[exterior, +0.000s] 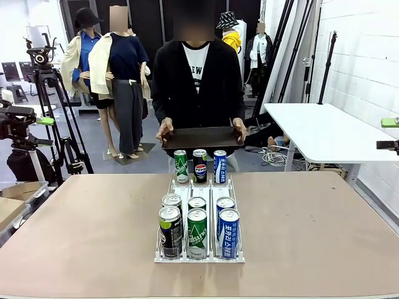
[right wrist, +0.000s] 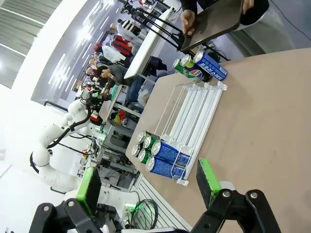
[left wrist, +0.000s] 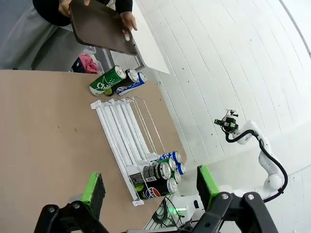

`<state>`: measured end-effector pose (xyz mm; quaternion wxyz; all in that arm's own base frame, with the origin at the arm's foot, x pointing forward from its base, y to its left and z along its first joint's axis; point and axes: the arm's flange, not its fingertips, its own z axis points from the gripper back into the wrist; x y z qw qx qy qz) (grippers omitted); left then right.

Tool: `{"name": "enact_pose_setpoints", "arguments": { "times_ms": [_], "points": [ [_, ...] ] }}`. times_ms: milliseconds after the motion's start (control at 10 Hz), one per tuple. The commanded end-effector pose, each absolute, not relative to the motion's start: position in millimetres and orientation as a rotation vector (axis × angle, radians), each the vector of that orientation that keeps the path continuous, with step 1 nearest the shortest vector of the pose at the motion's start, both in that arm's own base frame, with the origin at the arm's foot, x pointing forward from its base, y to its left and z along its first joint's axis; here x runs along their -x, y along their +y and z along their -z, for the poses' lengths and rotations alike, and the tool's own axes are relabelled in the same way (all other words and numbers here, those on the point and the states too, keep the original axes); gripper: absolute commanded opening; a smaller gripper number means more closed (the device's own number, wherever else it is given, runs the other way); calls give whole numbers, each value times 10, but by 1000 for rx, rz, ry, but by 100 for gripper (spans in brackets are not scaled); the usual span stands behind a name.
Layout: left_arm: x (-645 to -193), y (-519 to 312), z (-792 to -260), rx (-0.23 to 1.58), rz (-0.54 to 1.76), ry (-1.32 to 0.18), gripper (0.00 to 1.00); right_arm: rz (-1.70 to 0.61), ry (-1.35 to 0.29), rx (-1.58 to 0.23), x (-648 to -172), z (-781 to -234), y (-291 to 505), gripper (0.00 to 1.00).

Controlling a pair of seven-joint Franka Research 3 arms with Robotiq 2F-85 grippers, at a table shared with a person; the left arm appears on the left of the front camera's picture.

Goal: Retrieve and hand over the desired beverage to the person.
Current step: Pick up a can of the same type that the person held from the Automatic Can Dispenser.

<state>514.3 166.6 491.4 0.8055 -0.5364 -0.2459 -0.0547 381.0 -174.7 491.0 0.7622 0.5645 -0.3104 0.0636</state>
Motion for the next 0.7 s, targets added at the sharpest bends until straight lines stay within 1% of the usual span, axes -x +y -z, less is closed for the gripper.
{"name": "enact_pose_setpoints", "arguments": {
  "times_ms": [0, 600],
  "points": [
    [-5137, 1679, -4938, 1169, 108, -525, 100, -147, -683, -1237, -3797, -4925, -1736, 100],
    [-5137, 1679, -4938, 1169, 108, -525, 100, -147, -683, -1237, -3797, -4925, -1736, 100]
  ]
}}
